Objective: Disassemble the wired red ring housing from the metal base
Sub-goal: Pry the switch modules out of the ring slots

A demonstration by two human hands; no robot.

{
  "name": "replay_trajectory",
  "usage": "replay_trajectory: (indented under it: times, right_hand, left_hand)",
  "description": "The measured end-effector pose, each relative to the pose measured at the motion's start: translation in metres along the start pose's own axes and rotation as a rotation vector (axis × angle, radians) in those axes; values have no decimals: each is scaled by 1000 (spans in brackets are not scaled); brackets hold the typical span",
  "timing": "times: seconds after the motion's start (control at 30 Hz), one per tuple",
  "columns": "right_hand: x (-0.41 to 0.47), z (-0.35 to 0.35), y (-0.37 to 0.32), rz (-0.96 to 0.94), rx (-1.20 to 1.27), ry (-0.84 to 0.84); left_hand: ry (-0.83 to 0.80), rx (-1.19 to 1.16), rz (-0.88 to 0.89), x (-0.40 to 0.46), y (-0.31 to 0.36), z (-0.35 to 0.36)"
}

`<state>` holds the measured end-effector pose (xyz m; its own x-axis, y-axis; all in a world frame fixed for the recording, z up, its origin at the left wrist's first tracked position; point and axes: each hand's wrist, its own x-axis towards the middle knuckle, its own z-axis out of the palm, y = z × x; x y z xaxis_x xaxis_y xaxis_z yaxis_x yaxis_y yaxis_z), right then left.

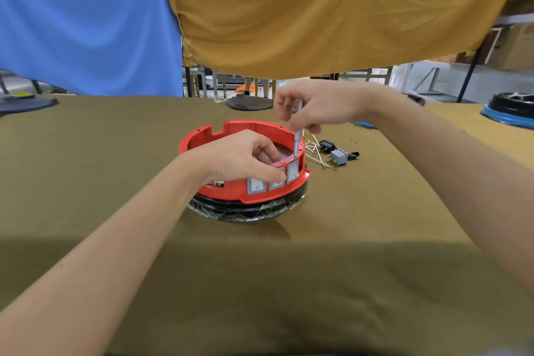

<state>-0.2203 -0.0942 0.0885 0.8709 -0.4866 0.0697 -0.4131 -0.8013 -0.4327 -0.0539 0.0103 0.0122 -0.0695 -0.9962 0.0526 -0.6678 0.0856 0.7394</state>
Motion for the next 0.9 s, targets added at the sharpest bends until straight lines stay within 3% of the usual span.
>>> replay_trajectory:
  times: [0.17,0.3,0.37,0.53,0.77,0.9]
  right_hand:
    - [4,36,13,-107,130,148]
    - [4,66,26,-270,50,513]
    - [4,73,28,-316,-26,613]
    - [13,83,32,-261,66,585]
    - [19,78,28,-219,44,399]
    - [15,85,32,-199,181,575]
  left_hand:
    - [-1,4,13,-1,0,1]
    - [-5,1,20,-1,0,1]
    - [1,4,25,-1,-1,1]
    - [-7,-9,42,-1,-1,2]
    - [-17,3,46,-3,-1,1]
    - [-20,-6,49,-4,0,1]
